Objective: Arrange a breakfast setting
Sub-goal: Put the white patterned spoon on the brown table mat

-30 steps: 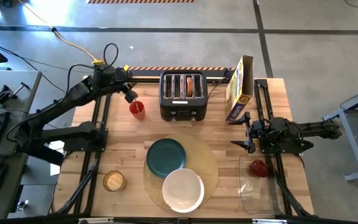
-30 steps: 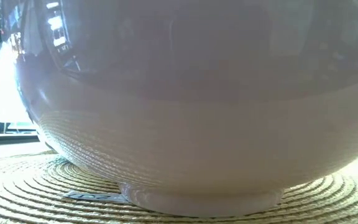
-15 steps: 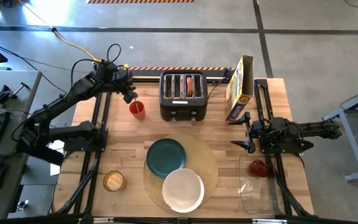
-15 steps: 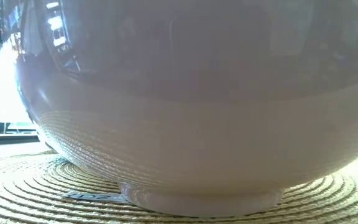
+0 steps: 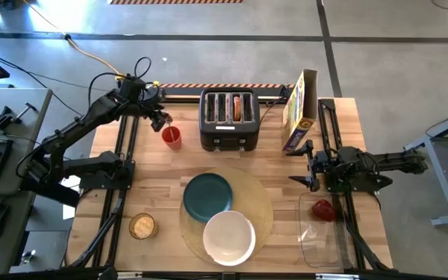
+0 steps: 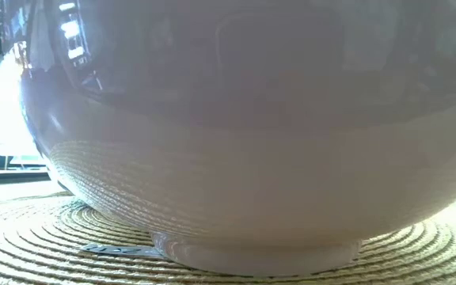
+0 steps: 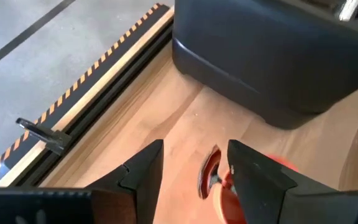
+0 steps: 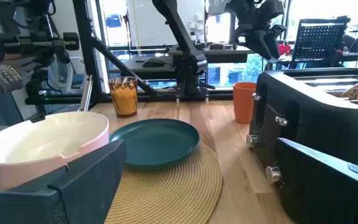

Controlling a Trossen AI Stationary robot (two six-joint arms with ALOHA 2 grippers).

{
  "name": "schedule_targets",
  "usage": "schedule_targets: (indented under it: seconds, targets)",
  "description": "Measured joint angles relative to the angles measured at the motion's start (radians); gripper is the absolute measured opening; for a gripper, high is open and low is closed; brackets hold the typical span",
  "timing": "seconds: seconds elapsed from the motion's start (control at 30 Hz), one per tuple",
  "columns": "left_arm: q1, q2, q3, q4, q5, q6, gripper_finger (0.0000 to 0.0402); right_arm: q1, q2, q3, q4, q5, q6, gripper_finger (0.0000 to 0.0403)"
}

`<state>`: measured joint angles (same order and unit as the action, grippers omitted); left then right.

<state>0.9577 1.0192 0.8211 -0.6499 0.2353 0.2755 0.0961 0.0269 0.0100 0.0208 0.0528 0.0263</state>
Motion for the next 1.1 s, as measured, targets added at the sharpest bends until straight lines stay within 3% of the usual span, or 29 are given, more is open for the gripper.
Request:
schedule_targets:
  seconds: [1.1]
  targets:
    - [0.000,0.116,-0.001,-0.019,0.022,0.041,0.0172,0.000,0.000,0.000,0.000,0.000,0.000,0.0399]
